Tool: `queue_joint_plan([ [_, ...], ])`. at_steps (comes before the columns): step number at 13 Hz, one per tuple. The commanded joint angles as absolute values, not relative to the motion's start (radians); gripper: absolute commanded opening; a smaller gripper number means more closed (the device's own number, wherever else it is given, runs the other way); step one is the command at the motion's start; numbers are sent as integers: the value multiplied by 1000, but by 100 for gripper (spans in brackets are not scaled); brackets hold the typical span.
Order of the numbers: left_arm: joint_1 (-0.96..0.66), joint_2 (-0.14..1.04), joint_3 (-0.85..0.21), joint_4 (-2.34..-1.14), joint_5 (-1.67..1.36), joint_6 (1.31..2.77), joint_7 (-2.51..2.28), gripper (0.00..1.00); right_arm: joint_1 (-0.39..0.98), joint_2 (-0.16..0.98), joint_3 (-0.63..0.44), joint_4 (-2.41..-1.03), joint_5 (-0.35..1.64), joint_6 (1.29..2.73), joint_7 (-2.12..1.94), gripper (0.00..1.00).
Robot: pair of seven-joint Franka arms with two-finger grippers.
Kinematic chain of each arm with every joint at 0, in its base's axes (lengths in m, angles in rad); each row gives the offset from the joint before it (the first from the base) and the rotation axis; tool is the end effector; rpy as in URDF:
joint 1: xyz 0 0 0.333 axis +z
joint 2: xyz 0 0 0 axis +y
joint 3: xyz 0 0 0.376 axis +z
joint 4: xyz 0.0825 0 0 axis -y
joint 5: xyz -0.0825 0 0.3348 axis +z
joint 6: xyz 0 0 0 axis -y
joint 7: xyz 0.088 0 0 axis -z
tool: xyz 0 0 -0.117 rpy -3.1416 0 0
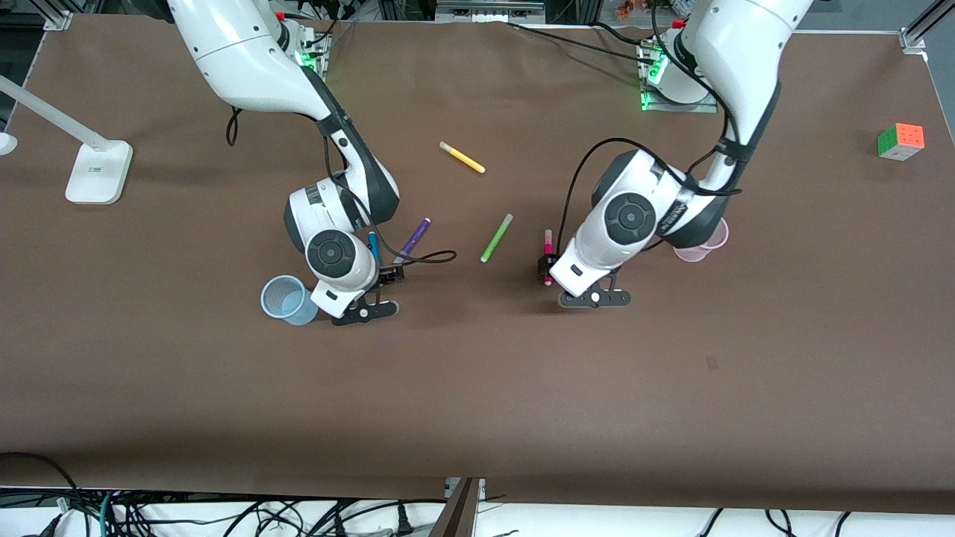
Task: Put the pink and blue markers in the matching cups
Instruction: 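Close the right gripper on the blue marker while the left gripper grasps the pink marker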
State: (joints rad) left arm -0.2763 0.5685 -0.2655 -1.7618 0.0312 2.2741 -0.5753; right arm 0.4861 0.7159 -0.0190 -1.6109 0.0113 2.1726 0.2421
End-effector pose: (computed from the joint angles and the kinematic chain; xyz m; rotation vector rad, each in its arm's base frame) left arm 0.5725 -0.3143 0.3234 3.0555 0.0768 -0.1435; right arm 0.6043 0.3079 0.2638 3.0576 0.3402 -0.2205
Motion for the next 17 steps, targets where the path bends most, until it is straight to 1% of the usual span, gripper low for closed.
queue_joint_plan([
  [1, -304, 543, -261, -1867, 57, 2382, -615, 100, 495, 701, -26, -1664, 25, 2229, 235, 100],
  [6, -333, 566, -259, -1919, 57, 2451, -615, 100, 497, 698, -26, -1704, 21, 2260, 235, 99],
  [7, -333, 586, -258, -1919, 57, 2456, -615, 99, 497, 696, -26, -1706, 21, 2260, 233, 98],
  [8, -334, 600, -258, -1925, 58, 2488, -615, 98, 497, 693, -26, -1710, 20, 2260, 233, 92],
  [9, -334, 603, -258, -1940, 57, 2511, -615, 91, 497, 693, -26, -1712, 20, 2258, 233, 85],
  [10, -334, 609, -258, -1948, 57, 2516, -615, 80, 497, 693, -26, -1712, 20, 2257, 233, 77],
  [11, -336, 609, -258, -1948, 57, 2516, -615, 73, 497, 692, -26, -1712, 20, 2256, 233, 69],
  [12, -337, 612, -258, -1948, 57, 2516, -617, 69, 497, 692, -26, -1712, 20, 2255, 235, 58],
  [13, -341, 614, -258, -1945, 57, 2517, -617, 60, 499, 690, -26, -1710, 20, 2255, 235, 47],
  [15, -341, 615, -258, -1945, 57, 2536, -627, 40, 500, 690, -26, -1710, 21, 2255, 241, 31],
  [16, -342, 618, -258, -1944, 57, 2537, -647, 27, 500, 690, -26, -1709, 21, 2253, 242, 22],
  [17, -341, 620, -258, -1941, 57, 2537, -661, 16, 503, 692, -25, -1709, 21, 2255, 244, 14],
])
